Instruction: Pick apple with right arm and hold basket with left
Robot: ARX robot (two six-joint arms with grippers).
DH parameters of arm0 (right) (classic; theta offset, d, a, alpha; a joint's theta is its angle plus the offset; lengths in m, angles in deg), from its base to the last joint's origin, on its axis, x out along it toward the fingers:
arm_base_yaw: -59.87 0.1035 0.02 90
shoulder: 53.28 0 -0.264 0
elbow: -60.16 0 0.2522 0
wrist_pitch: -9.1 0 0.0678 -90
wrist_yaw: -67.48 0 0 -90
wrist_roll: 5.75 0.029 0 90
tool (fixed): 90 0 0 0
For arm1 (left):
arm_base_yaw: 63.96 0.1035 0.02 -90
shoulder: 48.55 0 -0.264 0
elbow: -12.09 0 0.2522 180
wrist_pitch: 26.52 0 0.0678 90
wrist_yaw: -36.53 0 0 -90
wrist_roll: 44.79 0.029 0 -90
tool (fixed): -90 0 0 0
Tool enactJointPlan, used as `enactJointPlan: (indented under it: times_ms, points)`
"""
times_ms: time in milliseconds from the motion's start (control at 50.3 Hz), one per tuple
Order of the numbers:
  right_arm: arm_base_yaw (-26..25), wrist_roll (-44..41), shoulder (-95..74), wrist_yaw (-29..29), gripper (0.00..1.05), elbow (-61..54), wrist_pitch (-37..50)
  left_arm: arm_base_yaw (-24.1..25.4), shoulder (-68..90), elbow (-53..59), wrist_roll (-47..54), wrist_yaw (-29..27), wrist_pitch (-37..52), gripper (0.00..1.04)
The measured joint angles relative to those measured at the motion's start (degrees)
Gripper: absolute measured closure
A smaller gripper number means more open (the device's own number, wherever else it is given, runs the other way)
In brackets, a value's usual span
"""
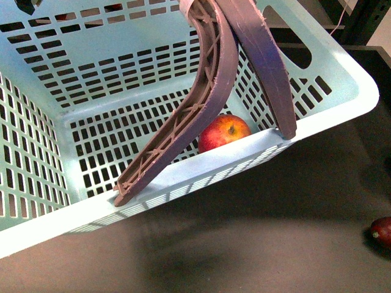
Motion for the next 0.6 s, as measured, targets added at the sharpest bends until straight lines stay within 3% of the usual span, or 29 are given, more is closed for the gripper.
enactJointPlan:
  times_ms: [537, 596]
  points:
    - [0.0, 0.0, 9.0, 0.0, 1.03, 0.0, -9.0, 0.0, 0.0, 0.0, 0.0, 0.0, 0.0, 0.89]
    - [0.0, 0.0, 12.4, 0.0, 1.03, 0.0, -13.6, 0.0, 0.0, 0.0, 0.0, 0.0, 0.0, 0.89]
